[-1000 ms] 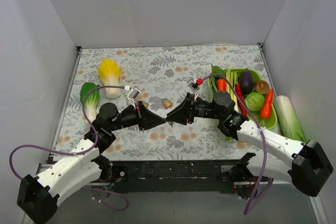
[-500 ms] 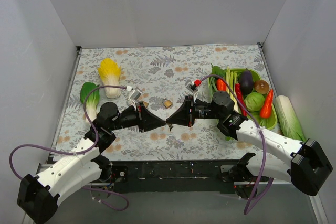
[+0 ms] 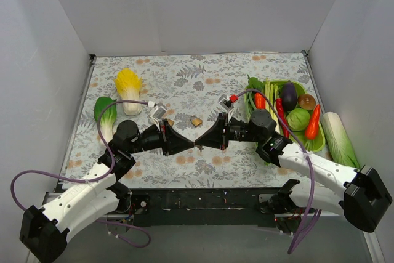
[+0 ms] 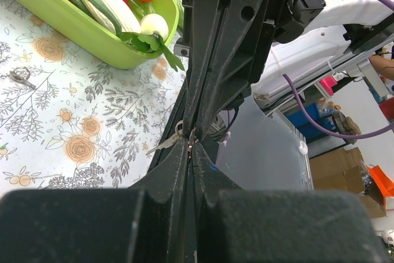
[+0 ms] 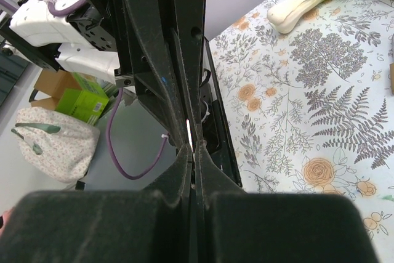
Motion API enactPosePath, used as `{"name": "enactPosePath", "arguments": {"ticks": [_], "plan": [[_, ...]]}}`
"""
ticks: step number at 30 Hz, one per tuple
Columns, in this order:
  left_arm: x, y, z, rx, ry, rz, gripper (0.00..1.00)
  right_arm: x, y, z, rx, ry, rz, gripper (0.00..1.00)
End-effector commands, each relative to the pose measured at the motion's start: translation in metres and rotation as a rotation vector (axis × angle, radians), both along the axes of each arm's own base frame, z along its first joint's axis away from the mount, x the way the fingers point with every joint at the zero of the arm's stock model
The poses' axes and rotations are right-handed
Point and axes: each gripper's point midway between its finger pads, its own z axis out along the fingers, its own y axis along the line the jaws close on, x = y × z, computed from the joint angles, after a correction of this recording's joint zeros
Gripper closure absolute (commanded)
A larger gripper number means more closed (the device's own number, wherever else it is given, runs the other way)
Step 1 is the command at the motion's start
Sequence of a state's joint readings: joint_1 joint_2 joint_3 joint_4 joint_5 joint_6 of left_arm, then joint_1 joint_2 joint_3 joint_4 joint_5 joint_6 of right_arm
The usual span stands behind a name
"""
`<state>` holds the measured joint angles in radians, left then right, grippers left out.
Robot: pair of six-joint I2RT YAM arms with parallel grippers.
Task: Unlock with the key
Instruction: Pick up the key from the center of the board.
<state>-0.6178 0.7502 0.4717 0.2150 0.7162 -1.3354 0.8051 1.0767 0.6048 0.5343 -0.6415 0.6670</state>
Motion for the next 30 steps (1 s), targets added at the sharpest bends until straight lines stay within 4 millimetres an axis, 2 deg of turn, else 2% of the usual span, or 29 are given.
{"name": "enactPosePath", "arguments": {"ticks": [1,19,30], "plan": [[-0.004,0.002,0.000,0.006,-0.035,-0.019,1.00,0.007,-0.006,0.013,0.049,-0.052,-0.060,0.99],[0.002,0.003,-0.016,0.025,-0.019,0.015,1.00,0.004,-0.014,0.024,0.098,-0.077,-0.088,0.99],[0.006,0.004,-0.019,0.029,-0.024,0.024,1.00,0.012,-0.017,0.025,0.102,-0.086,-0.147,0.99]]}}
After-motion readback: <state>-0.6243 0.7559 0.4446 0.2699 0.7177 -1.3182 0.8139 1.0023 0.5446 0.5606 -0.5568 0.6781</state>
